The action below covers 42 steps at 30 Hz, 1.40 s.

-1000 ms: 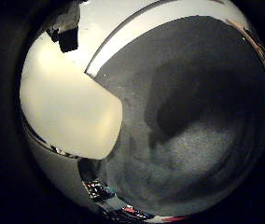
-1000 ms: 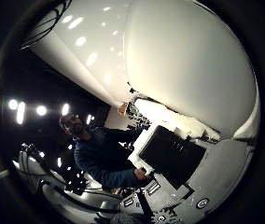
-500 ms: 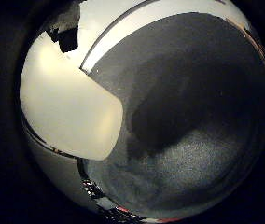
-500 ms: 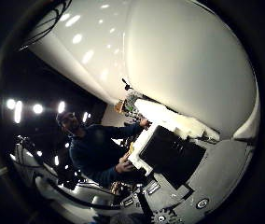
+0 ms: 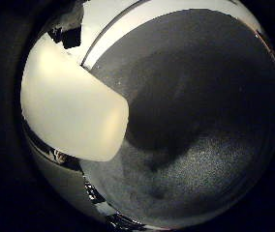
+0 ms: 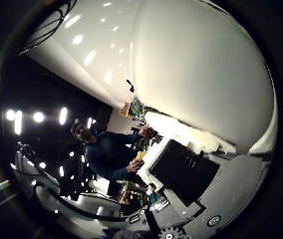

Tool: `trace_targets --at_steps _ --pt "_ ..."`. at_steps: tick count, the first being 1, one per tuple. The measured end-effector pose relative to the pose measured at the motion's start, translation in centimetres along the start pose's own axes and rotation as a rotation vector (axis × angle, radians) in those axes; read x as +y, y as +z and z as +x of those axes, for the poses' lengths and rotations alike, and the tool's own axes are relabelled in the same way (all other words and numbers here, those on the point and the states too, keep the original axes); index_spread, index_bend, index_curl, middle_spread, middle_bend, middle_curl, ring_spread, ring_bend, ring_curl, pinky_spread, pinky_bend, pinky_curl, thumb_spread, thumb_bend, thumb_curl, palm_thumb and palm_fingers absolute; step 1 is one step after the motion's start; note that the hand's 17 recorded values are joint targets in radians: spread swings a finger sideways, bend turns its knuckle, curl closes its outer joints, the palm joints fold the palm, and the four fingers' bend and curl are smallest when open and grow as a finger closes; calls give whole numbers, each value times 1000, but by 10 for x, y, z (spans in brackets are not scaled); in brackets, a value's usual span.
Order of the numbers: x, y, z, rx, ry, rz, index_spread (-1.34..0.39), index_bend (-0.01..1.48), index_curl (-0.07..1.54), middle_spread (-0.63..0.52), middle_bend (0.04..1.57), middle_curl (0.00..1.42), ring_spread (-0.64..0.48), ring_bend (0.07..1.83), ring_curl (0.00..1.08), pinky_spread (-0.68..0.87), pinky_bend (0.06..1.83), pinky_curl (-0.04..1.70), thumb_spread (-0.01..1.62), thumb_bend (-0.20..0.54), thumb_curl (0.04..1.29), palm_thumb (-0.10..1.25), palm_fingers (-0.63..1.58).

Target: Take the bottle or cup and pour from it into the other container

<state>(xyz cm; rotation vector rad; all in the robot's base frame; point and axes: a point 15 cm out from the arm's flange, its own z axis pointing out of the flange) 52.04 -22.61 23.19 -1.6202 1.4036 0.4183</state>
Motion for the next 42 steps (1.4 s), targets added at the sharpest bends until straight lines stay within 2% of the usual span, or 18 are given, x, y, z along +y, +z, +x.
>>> trace_targets --at_steps 3,6,10,17,19,22,26,31,42 --pt "2 0 1 7 0 -10 -498 165 910 -180 763 797 -214 1069 575 -447 769 672 941 -28 549 735 570" --pt "4 -1 1 11 0 -17 -489 183 829 -165 672 740 -197 983 534 -252 722 676 979 -29 525 718 364" --pt "5 -2 3 28 -3 -28 -478 213 724 -132 571 654 -153 887 476 16 694 654 994 -26 499 709 322" --pt "3 -5 2 37 -6 -23 -457 236 617 -87 433 542 -83 747 398 278 626 587 1003 -25 476 703 270" --pt "3 -6 1 38 -7 -22 -456 214 573 -55 362 493 -23 670 362 358 626 563 999 -27 473 699 220" --pt "2 -8 -1 42 -13 -23 -459 165 496 -12 278 437 70 581 315 429 631 530 995 -26 465 699 143" --pt "0 -14 -6 57 -24 -23 -442 142 391 18 226 391 150 546 282 475 636 486 989 -33 430 658 88" --pt "-4 -29 -20 84 -49 -24 -396 142 301 50 220 365 178 533 263 491 664 443 981 -31 383 617 51" --pt "-9 -77 -50 188 -98 -9 -364 153 263 100 210 340 199 475 241 492 645 360 974 -28 336 587 46"
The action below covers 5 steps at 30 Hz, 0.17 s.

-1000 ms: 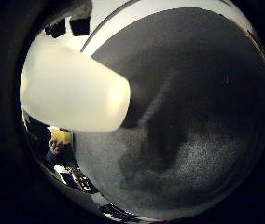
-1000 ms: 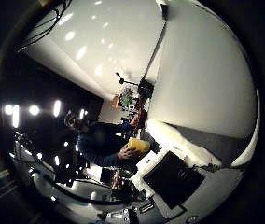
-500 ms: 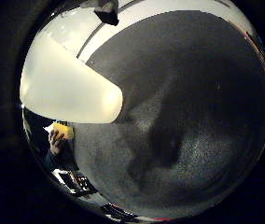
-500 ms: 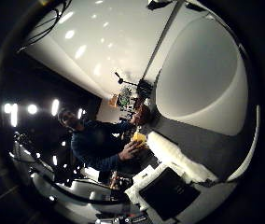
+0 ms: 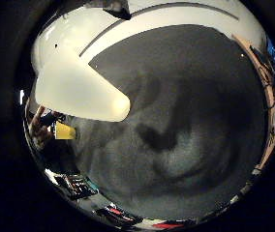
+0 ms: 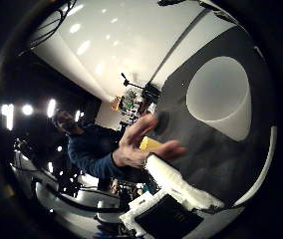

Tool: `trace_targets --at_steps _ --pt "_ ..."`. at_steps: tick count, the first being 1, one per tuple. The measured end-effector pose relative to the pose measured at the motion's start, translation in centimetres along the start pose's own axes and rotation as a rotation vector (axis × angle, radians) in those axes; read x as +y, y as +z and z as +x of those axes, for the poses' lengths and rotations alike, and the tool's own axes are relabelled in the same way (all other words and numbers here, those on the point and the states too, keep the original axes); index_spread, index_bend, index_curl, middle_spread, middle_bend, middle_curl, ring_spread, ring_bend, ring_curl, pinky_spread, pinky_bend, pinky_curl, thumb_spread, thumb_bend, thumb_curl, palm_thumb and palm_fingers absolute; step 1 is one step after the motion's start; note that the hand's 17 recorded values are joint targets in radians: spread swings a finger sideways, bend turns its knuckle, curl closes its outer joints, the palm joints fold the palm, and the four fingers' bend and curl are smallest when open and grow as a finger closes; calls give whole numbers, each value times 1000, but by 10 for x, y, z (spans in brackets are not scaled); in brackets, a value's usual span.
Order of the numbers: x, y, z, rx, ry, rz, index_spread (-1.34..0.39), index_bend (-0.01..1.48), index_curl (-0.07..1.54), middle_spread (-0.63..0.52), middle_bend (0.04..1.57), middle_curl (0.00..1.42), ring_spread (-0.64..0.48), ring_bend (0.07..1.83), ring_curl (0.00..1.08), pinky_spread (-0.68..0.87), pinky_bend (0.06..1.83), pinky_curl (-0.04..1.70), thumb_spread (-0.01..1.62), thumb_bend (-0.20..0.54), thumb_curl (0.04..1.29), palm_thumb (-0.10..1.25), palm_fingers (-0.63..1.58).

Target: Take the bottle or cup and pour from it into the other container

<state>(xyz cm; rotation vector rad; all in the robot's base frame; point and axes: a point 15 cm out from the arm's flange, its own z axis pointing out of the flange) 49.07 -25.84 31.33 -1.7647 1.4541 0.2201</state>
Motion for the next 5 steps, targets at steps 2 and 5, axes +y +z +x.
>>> trace_targets --at_steps 2,5 --pt "-1 -7 -3 10 -4 6 -360 150 261 103 209 339 201 470 240 495 649 352 974 -28 334 588 55" --pt "1 -13 -5 19 -7 4 -359 150 259 104 206 337 203 471 241 496 648 340 973 -28 331 588 65"
